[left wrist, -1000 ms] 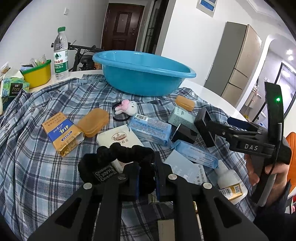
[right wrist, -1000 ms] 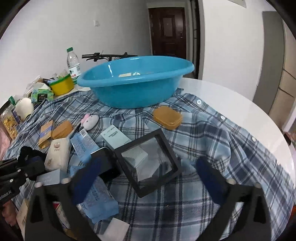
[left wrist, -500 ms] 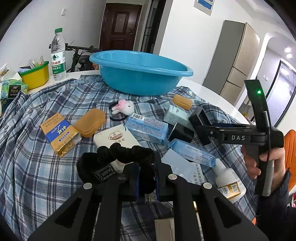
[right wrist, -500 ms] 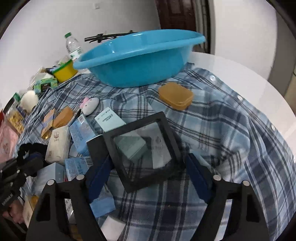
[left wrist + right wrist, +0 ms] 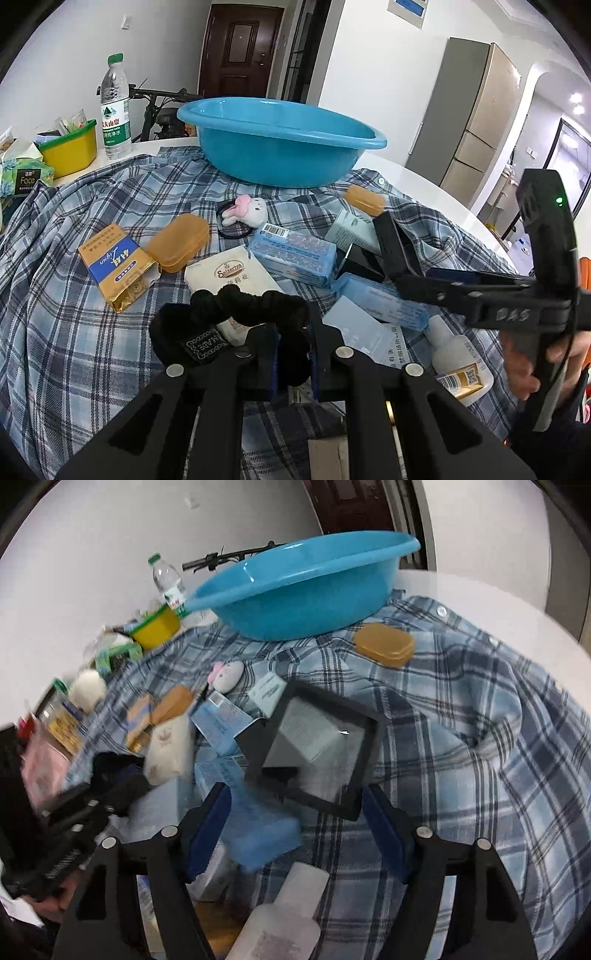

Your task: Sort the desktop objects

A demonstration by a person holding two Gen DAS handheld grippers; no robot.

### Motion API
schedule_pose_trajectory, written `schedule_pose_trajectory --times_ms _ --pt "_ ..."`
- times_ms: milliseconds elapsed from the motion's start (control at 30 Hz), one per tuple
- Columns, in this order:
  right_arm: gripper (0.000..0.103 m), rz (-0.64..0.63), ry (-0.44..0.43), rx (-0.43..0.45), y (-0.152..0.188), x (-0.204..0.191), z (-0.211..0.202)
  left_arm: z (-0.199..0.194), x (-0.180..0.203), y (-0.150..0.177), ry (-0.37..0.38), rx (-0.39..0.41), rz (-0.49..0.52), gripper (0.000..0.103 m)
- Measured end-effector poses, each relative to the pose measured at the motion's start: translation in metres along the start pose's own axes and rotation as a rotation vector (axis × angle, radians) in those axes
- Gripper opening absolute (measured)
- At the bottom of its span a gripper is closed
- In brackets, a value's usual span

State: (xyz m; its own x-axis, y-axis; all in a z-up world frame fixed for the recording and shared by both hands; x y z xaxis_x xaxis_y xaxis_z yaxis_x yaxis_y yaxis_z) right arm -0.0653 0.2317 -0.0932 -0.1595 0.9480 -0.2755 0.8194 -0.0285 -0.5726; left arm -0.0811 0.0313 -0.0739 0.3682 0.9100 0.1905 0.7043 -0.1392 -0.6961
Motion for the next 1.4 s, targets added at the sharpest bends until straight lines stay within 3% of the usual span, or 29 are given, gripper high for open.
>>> schedule_pose_trajectory --times_ms 133,267,400,567,633,733,967,1200,1400 --pt "0.084 -0.005 0.003 0.019 -0.001 0.000 0.002 -0.001 0.000 0.000 -0.001 -0.001 -0.002 0.012" --pt "0.091 0.084 0.014 0.032 -0.005 0.015 0.005 0.000 0.000 0.001 0.000 -0.001 -0.002 0.012" --pt "0.092 0.251 -0.064 0.007 -0.009 0.030 0.016 0.000 0.001 0.001 -0.002 0.002 0.004 0.012" --pt "0.094 0.279 -0.074 0.017 -0.013 0.031 0.016 0.000 0.001 0.001 -0.004 0.003 0.003 0.012" --pt "0.094 0.259 -0.055 0.028 -0.012 0.029 0.016 0.000 0.001 0.000 -0.008 0.008 -0.001 0.012" --pt "0.075 0.207 -0.011 0.067 -0.012 0.024 0.011 -0.003 0.000 -0.001 -0.018 0.023 -0.009 0.012" --pt "0.074 0.092 0.089 0.144 -0.013 0.016 -0.004 -0.007 -0.004 -0.002 -0.058 0.050 -0.005 0.012" --pt "0.072 -0.029 0.257 0.315 -0.017 0.004 -0.041 -0.014 -0.007 -0.004 -0.120 0.101 0.000 0.012" --pt "0.071 -0.136 0.301 0.374 -0.014 -0.016 -0.055 -0.016 -0.007 -0.004 -0.140 0.112 0.006 0.012"
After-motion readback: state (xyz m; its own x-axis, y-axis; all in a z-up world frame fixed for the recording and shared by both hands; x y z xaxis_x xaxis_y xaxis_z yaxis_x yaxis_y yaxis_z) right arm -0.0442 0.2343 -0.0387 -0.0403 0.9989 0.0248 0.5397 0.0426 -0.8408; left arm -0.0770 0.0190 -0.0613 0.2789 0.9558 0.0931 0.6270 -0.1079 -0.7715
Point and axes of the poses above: each gripper's, at about its wrist camera, not at the fingertips, and z roughly the way its jaws point, x to its right, y to its underside, the point moved 6 cm from there along z, roughly the way its jaws point
